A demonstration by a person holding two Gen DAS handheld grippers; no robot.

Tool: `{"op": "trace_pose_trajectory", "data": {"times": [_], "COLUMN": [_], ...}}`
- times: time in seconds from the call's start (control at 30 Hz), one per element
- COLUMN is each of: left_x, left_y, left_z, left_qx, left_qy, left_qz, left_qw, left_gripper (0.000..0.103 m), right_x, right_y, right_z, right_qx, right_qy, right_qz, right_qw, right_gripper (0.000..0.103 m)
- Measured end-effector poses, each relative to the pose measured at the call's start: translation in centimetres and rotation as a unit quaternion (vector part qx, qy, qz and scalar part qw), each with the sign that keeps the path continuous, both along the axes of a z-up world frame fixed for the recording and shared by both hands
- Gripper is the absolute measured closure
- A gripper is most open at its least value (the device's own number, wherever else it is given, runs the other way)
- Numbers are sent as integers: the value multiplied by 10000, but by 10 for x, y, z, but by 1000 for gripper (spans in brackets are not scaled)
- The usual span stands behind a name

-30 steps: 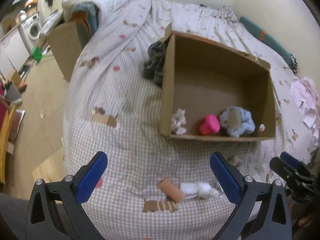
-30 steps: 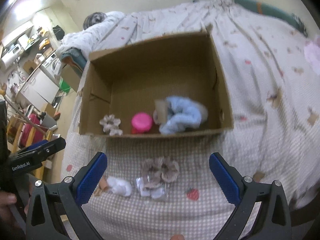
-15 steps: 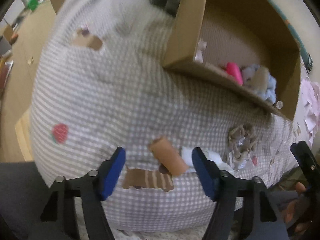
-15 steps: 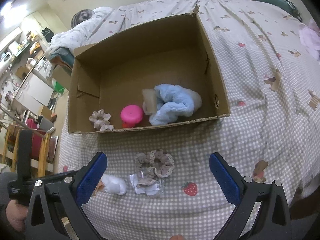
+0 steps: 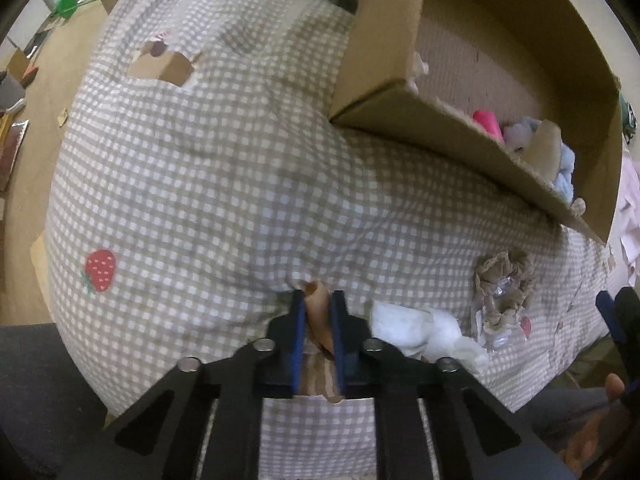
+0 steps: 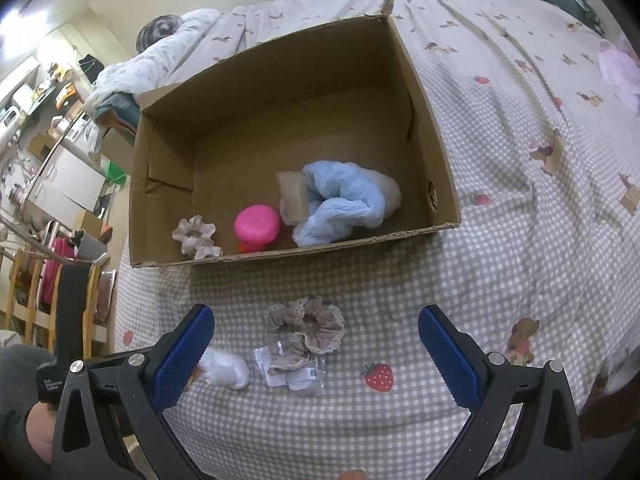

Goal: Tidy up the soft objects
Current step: 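Grasp the tan cylinder with the left gripper while the right grasps the lace scrunchie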

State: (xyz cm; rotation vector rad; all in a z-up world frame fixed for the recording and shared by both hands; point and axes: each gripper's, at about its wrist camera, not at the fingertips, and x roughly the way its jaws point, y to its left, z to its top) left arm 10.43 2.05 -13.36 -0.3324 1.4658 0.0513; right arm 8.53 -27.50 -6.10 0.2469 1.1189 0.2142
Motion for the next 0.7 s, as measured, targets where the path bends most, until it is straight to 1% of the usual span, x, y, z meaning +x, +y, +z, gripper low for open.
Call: {"op": "trace_pose_trajectory", "data": {"times": [0.07,0.13,0.17,0.23,0.27,0.3,0.33,0.4,0.43,0.47,0.53,0.6,0.67,0.7], "left_x": [1,1,1,2,1,1,1,2,2,2,4,5,7,7], "left_y": [4,8,8,7,6,6,4,1,-2,-5,-6,-6,-8,-9], "left_z": [13,28,34,43,45,48,50,52,52,52,52,52,53,52], "left_qx": [31,165,181,65,53,61,105,149,159,174,213,211,200,194], "left_qy": [-213,-495,-571,-691,-725,-761,-793,-823,-825,-828,-852,-876,-885,-887], "left_qz": [-13,-66,-88,-127,-132,-139,-168,-226,-252,-282,-329,-362,-400,-428], "left_qw": [9998,9986,9982,9975,9973,9970,9967,9962,9961,9960,9956,9953,9951,9949], "left_gripper": [97,97,98,98,98,98,98,98,98,98,98,98,98,98], "right_x": [2,4,6,7,8,9,11,14,16,18,22,27,30,32], "right_y": [-5,-10,-12,-15,-15,-14,-11,-2,5,12,24,35,40,42], "right_z": [-3,-10,-16,-28,-32,-37,-41,-50,-54,-57,-62,-67,-73,-76], "right_qx": [138,479,612,723,749,755,735,654,579,453,194,27,-32,-71], "right_qy": [115,399,601,858,950,1064,1156,1318,1368,1384,1381,1399,1459,1489], "right_qz": [-52,-74,-94,-167,-185,-172,-132,-16,62,145,273,320,313,314], "right_qw": [9998,9980,9963,9935,9925,9913,9905,9891,9889,9892,9899,9896,9888,9883], "right_gripper": [0,0,0,0,4,12,17,22,28,32,45,49,52,61]}}
